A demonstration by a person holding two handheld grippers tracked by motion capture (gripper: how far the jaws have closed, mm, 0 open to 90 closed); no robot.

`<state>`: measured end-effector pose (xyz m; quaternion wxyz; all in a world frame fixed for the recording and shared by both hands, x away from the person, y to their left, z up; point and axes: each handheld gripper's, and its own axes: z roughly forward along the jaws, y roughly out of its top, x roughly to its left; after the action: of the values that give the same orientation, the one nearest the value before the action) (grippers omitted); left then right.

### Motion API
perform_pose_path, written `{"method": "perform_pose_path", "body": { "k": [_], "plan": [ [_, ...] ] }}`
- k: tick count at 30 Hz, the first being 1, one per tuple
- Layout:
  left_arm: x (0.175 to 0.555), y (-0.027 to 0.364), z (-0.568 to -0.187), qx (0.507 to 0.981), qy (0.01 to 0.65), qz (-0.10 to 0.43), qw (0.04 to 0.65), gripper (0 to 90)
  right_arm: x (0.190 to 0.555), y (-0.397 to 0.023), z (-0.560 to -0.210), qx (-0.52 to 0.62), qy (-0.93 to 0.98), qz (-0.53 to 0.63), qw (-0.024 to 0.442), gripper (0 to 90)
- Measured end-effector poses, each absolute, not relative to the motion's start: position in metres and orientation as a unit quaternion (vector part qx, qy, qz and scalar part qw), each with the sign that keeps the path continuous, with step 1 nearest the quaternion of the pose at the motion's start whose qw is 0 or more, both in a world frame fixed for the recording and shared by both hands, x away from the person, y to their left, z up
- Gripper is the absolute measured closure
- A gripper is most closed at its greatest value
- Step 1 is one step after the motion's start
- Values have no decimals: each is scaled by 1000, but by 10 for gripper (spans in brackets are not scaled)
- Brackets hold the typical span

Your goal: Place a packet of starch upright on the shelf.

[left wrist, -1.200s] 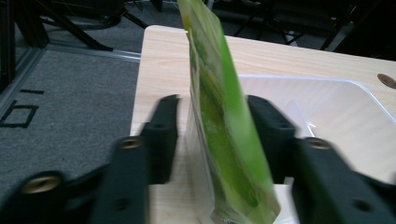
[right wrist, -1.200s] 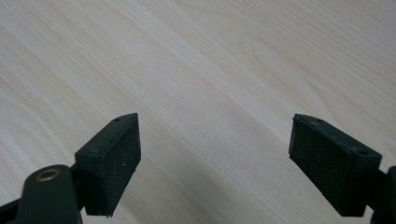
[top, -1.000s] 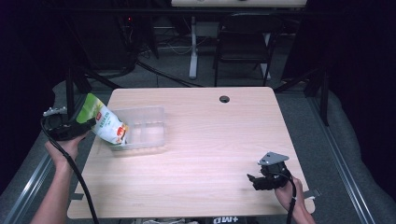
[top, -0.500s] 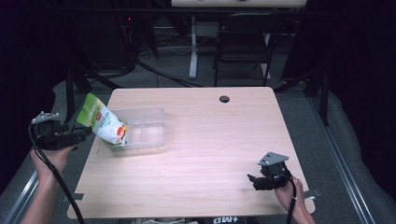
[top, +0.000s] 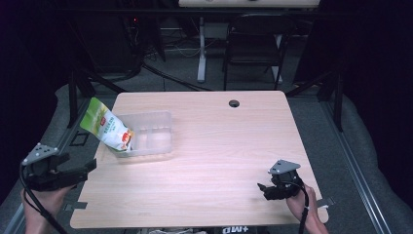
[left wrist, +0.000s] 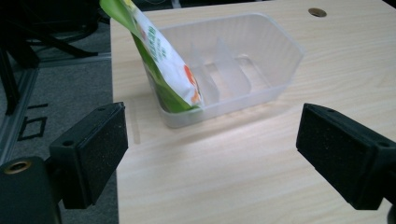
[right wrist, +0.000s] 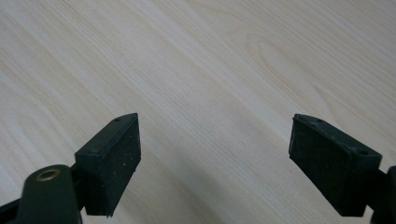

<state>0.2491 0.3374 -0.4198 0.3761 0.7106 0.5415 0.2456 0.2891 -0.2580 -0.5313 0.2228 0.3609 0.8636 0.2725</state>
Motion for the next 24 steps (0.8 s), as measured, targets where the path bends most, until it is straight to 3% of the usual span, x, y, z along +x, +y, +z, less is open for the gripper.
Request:
{"method": "perform_pose_path", "body": {
  "k": [12, 24],
  "plan": [
    [216, 309, -460, 732, 532, 225, 361, 47, 289, -258, -531, 357, 866, 271, 220, 161],
    [206, 284, -508, 759, 536, 175, 326, 32, 288, -257, -532, 355, 867, 273, 218, 161]
  ]
}}
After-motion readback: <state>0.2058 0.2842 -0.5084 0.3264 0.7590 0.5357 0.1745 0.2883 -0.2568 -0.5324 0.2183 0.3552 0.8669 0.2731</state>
